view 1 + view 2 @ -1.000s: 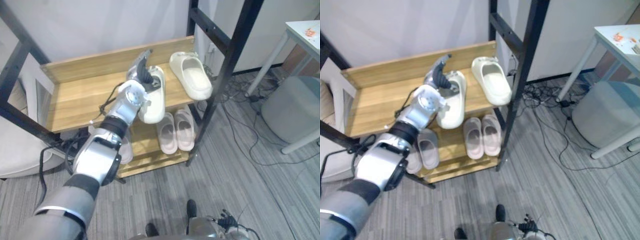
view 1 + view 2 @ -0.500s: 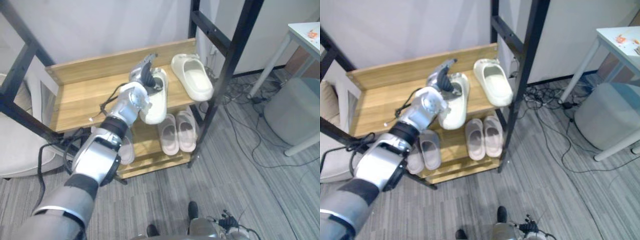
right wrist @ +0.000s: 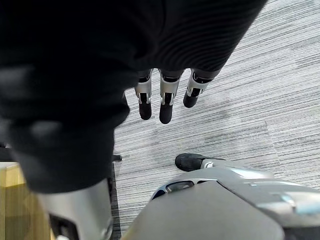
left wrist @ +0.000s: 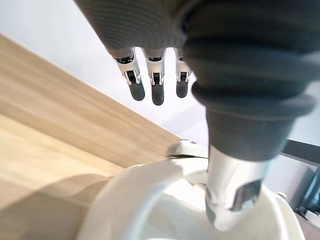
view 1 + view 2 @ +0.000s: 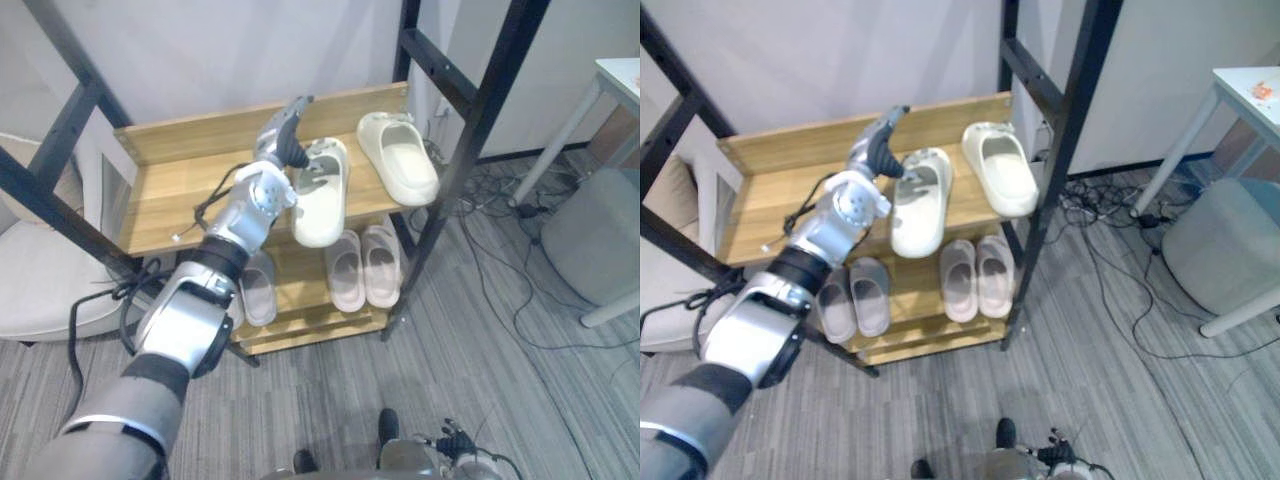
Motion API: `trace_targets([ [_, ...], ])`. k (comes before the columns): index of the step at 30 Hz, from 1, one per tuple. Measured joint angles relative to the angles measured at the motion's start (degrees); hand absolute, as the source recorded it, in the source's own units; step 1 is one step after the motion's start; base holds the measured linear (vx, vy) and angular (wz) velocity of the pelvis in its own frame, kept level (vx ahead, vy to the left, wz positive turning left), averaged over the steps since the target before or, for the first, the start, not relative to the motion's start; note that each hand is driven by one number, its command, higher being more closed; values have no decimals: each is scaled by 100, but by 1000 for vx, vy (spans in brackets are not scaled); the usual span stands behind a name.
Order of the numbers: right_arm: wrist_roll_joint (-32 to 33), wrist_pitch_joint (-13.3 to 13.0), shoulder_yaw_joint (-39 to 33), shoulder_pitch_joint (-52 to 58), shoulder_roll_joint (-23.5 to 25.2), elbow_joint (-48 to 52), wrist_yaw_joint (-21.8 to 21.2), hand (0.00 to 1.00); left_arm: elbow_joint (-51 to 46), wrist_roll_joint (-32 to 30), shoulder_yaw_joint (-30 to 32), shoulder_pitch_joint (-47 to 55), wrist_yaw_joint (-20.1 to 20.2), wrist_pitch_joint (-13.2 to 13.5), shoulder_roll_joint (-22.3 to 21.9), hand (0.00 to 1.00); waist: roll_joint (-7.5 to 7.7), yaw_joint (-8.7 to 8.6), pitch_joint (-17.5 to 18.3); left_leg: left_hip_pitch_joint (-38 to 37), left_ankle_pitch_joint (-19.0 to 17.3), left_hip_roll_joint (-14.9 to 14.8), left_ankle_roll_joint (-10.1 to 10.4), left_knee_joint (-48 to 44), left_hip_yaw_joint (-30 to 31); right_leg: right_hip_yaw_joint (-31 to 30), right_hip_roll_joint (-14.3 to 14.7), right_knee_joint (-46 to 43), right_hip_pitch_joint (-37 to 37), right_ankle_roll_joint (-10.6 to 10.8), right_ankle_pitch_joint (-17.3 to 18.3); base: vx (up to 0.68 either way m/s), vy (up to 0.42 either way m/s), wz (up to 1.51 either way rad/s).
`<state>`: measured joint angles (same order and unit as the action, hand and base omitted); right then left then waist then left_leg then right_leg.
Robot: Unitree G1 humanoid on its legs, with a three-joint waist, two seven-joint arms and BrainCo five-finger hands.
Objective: Organize the slippers on the shoe rack
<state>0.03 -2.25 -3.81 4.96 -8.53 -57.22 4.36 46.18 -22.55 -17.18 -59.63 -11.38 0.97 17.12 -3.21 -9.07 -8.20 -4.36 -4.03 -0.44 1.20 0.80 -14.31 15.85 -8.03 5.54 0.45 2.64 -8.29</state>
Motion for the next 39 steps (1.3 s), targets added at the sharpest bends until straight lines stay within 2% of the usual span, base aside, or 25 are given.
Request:
trace_targets([
  [5,1,9,-2,1,5,-12,4,0,-537,619,455,508,-123,14,1,0,3,20,-1,-11,21,-12,7,2,83,93,2,-2,-54,-4,16,-7,-10,9],
  [7,1,44,-7,11,1,-40,5,0,-1031,1035,664,985,-230,38,-46,0,14,111,-4,-9,34,-13,6,3,116,124,1,-2,-68,-4,17,-11,-6,6],
  [10,3,66,-16,18,6,-99,13,0,-1322,1210,683,1307,-251,48,-155,0,44,205,5,-9,52,-12,4,3,181,182,-4,-2,-102,0,23,-10,-5,18],
  [16,1,136,-36,3,78,-227,31,0,-2203,1906,731,2382,-316,122,-471,0,220,332,101,-26,100,-14,17,7,436,406,-20,1,-264,28,91,-12,-8,20],
  [19,1,162,-37,1,103,-226,36,0,-2545,2326,712,2817,-288,165,-647,0,277,462,135,-43,111,-8,12,9,490,454,-27,1,-310,31,94,-12,4,6],
  [30,0,220,16,-11,144,-227,76,0,-2879,2889,314,3409,50,270,-912,0,391,563,213,-171,118,-2,21,34,725,704,-51,2,-557,93,190,-5,8,12],
  [39,1,219,193,-35,178,-228,105,0,-2879,2944,-146,3549,164,291,-1004,0,525,570,298,-175,118,4,21,46,721,707,-51,0,-556,108,201,0,0,0],
])
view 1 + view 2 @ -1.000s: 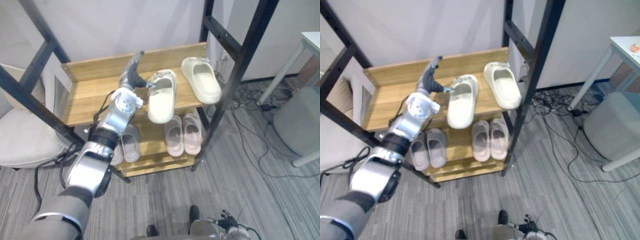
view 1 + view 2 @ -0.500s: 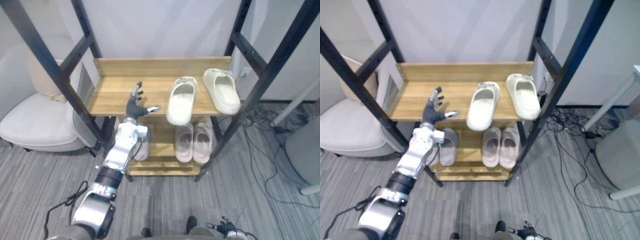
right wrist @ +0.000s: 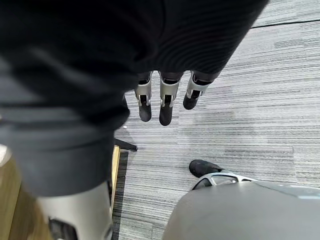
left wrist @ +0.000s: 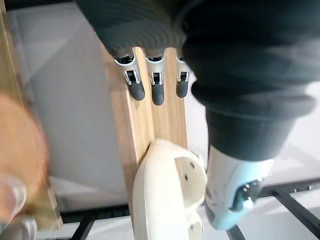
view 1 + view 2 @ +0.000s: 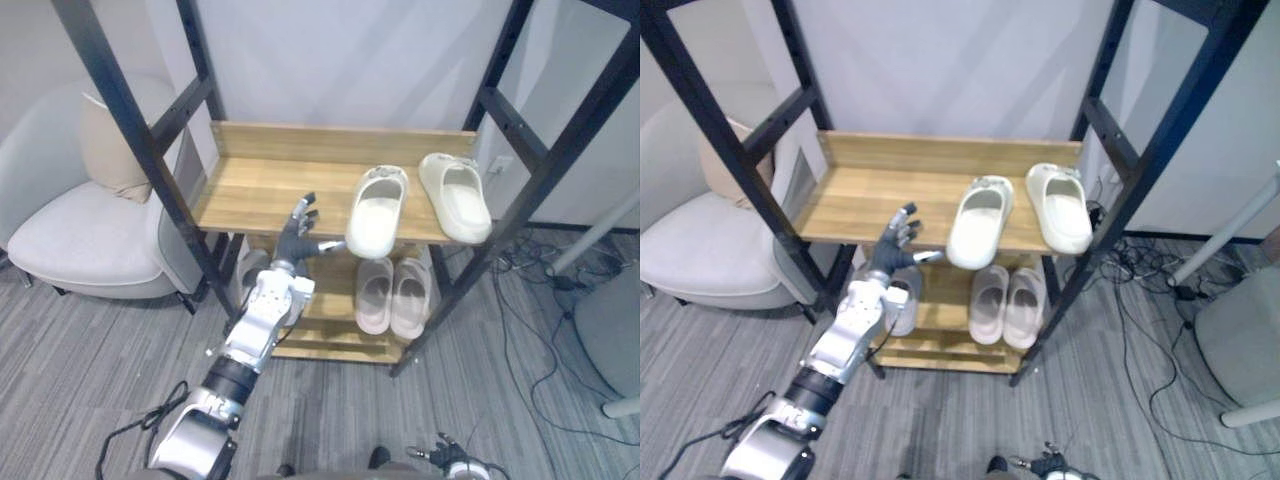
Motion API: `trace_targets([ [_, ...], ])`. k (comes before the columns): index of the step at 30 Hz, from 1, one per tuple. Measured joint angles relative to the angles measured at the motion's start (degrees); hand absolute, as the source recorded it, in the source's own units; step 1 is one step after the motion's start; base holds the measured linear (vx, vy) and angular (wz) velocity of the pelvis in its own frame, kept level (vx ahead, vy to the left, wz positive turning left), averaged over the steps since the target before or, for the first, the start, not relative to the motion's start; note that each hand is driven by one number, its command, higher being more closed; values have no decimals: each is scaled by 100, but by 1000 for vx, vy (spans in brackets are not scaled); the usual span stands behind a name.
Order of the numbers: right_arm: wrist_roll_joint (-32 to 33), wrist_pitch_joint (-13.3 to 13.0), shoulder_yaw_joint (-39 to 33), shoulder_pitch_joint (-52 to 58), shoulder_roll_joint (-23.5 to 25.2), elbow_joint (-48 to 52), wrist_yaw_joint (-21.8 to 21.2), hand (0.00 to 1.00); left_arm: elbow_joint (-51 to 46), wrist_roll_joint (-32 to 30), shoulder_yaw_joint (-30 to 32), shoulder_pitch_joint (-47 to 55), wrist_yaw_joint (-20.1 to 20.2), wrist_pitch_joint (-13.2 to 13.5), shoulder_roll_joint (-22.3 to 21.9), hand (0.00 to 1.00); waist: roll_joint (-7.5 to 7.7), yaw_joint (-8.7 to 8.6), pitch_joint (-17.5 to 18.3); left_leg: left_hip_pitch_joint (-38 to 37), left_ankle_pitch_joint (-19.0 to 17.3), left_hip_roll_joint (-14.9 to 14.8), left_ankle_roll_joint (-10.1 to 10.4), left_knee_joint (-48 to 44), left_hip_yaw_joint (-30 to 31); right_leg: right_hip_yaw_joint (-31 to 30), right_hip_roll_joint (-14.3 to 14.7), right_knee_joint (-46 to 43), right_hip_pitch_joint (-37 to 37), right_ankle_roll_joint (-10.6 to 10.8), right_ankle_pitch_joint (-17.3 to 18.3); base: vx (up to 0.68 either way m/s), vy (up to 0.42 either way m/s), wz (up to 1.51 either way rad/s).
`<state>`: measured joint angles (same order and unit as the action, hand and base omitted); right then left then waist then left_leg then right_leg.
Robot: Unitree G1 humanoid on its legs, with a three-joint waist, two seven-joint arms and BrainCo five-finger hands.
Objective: Organize the slippers on the shoe rack
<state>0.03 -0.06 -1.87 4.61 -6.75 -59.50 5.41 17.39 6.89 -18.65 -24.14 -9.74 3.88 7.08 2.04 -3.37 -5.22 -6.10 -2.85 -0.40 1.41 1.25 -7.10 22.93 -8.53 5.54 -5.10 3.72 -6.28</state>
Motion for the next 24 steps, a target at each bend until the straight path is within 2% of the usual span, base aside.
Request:
trace_targets([
  [10,5,-1,4,7,11,-4,26,0,57,11,-353,-2,-3,29,-143,0,21,-20,32,-25,-1,-3,1,0,-51,-56,0,2,0,-2,-1,-1,3,-1],
  [24,7,0,-36,17,16,-3,26,0,760,56,-460,-532,-22,63,-329,0,37,-58,68,-100,-12,-8,14,61,-275,-271,7,2,62,-2,-12,-4,10,-7],
])
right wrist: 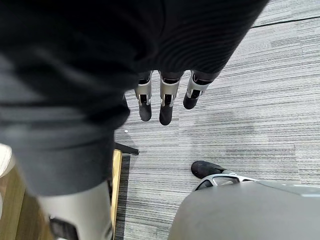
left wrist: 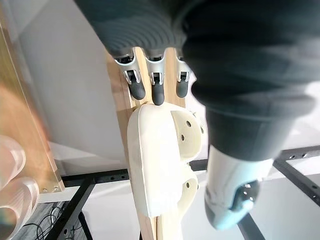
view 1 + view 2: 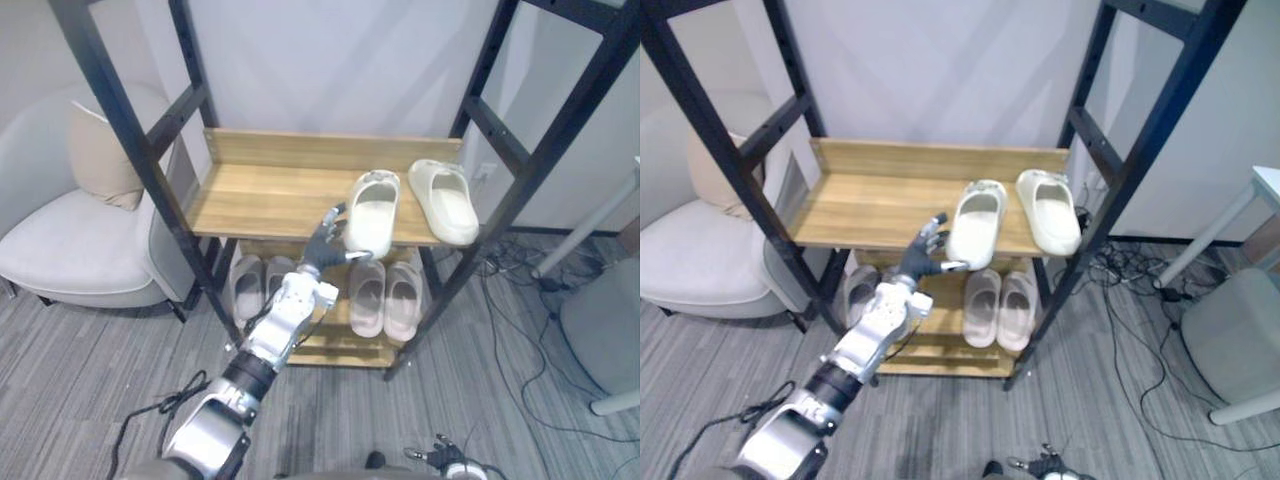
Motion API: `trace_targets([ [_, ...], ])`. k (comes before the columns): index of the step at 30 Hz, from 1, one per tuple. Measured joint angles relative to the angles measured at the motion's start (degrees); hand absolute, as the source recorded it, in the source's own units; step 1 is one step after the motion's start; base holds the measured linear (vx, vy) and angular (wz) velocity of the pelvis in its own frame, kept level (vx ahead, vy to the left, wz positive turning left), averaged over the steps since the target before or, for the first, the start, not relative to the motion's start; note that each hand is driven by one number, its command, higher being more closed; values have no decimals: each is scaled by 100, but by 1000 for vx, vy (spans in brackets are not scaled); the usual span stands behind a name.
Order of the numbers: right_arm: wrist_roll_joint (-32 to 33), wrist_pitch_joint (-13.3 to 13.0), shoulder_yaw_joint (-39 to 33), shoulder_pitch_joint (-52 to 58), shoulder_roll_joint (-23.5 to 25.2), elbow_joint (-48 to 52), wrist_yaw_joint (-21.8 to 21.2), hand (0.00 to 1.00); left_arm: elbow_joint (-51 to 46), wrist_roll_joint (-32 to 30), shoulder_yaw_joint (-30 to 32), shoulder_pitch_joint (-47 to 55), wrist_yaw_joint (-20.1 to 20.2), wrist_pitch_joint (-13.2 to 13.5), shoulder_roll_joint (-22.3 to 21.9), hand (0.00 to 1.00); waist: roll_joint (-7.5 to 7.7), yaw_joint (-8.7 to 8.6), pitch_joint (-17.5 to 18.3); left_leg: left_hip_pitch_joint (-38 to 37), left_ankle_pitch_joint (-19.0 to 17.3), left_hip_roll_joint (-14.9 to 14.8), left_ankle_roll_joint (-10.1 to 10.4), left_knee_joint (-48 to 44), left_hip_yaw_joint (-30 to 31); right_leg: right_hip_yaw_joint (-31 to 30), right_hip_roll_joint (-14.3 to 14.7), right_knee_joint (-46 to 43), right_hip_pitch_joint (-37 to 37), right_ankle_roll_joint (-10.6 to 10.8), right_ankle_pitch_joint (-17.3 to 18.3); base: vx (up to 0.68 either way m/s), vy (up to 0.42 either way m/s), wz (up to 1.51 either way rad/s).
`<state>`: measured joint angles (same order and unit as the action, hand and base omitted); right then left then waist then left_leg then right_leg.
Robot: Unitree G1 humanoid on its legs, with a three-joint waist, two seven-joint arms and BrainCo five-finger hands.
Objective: Organize the slippers on the shoe rack
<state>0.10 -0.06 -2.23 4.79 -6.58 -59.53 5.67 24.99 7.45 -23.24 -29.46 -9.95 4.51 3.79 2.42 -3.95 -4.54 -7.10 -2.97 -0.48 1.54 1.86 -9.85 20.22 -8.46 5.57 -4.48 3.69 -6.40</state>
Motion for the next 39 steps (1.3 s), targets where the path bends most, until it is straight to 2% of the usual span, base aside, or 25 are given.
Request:
trace_targets([
  [10,1,0,-242,-12,72,8,-2,0,474,-72,-26,-482,-16,-29,-148,0,-30,-217,19,1,-51,-47,47,16,-246,-238,69,0,144,-21,-33,8,2,-13],
  [19,1,-3,-449,43,144,17,0,0,855,-172,209,-695,-234,-42,-259,0,-67,-240,15,-90,-103,-101,96,15,-441,-409,132,1,160,-36,-37,-11,-12,-11],
  [31,1,-15,-461,127,127,141,22,0,893,-312,426,-744,-243,-95,-261,0,-135,-239,37,-87,-118,-95,102,30,-510,-487,135,0,217,-32,-40,-5,-4,-3],
  [35,2,-15,-454,93,126,144,19,0,616,-355,411,-655,-227,-123,-196,0,-145,-227,38,-87,-117,-93,100,29,-461,-427,134,-1,191,-31,-40,-4,-6,5],
  [39,2,-12,-425,69,107,140,14,0,-523,-317,231,-85,-202,-80,-95,0,-164,-194,43,-92,-116,-99,99,19,-364,-314,131,-3,126,-27,-31,-7,-11,12],
])
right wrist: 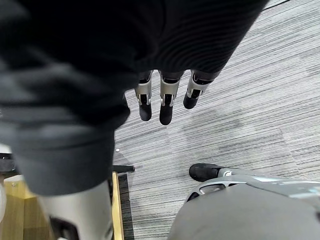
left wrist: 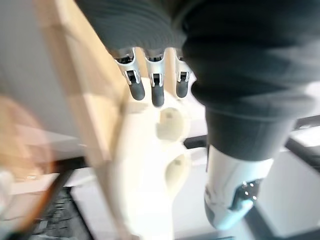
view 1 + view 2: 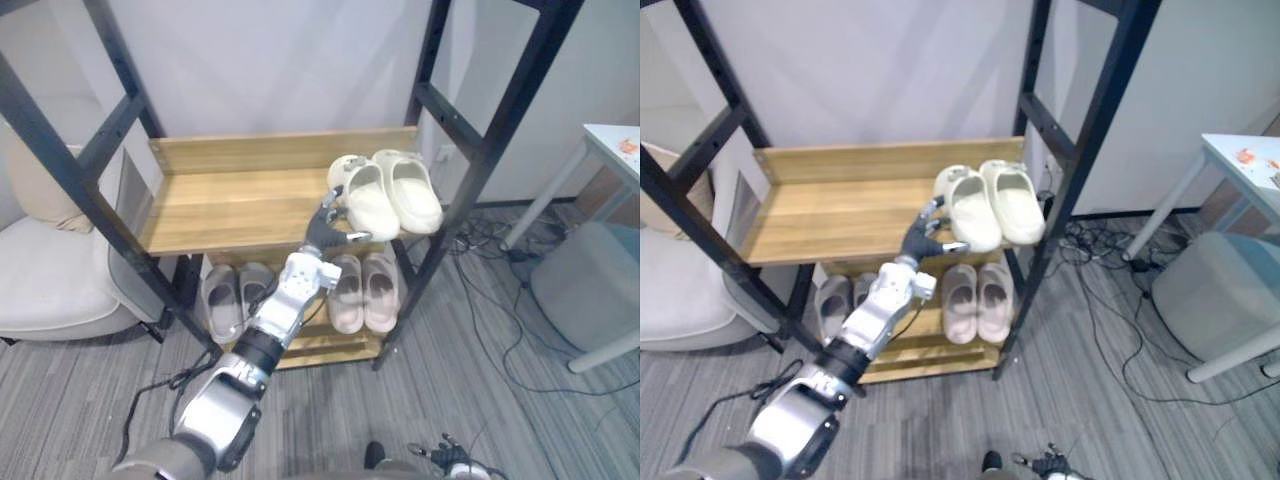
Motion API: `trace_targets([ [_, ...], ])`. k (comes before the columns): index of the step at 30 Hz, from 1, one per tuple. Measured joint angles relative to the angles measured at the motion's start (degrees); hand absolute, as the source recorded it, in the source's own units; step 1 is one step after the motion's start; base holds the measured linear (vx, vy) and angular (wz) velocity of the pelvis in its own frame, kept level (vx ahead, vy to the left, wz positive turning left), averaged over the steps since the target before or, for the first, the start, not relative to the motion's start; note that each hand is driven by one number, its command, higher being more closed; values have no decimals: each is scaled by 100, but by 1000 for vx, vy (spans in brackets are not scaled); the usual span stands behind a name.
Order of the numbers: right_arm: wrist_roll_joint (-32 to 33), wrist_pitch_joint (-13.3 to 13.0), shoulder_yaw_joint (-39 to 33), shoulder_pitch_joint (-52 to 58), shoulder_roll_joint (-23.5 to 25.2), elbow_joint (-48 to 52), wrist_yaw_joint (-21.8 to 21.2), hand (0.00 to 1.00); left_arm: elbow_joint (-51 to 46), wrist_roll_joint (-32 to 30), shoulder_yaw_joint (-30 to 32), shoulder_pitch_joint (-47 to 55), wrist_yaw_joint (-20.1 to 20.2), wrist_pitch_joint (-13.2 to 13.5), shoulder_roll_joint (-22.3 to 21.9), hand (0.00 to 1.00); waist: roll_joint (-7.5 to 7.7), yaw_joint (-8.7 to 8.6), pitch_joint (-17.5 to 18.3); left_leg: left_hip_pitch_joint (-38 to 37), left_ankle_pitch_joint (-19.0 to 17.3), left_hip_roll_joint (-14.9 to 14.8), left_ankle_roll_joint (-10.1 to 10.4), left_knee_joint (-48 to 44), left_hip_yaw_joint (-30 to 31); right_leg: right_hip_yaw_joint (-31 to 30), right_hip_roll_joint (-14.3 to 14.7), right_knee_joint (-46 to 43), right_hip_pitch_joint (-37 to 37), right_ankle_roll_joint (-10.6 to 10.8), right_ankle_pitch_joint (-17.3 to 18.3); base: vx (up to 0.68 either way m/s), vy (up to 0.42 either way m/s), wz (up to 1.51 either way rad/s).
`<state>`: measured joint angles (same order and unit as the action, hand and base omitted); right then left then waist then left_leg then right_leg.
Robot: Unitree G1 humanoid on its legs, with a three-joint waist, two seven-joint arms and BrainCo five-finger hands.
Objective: Organize the slippers on the shoe rack
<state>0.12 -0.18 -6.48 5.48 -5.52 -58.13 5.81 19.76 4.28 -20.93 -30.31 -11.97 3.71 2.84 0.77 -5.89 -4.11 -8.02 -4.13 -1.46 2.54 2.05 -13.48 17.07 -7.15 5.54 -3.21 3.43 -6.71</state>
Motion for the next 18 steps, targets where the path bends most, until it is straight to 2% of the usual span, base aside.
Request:
trace_targets([
  [4,0,6,76,-19,-29,-25,-4,0,-1026,297,-311,821,264,116,175,0,-8,56,3,-27,3,1,-5,-30,72,65,-8,-12,-77,-3,2,-26,-6,8],
  [5,-1,7,174,-17,-69,-37,-11,0,-1250,508,-463,1077,400,174,195,0,-9,135,6,-33,14,5,-20,-35,114,95,-17,-5,-105,-4,4,-57,-7,14],
  [10,-3,7,405,-41,-165,-161,-22,0,-1792,949,-759,1825,787,241,224,0,-17,266,17,-115,18,-8,-23,-58,176,121,-17,0,-239,0,45,-46,-6,8],
  [15,-7,1,522,-49,-234,-244,-50,0,-1902,1155,-919,2618,1132,323,322,0,-82,307,126,-146,12,-47,-15,-58,198,135,-10,0,-283,20,76,-15,-3,2],
  [18,-9,-15,597,-65,-238,-389,-60,0,-1775,1152,-974,3133,1301,320,439,0,-33,377,165,-211,-6,-75,12,-74,212,148,11,1,-333,40,112,-4,0,1],
])
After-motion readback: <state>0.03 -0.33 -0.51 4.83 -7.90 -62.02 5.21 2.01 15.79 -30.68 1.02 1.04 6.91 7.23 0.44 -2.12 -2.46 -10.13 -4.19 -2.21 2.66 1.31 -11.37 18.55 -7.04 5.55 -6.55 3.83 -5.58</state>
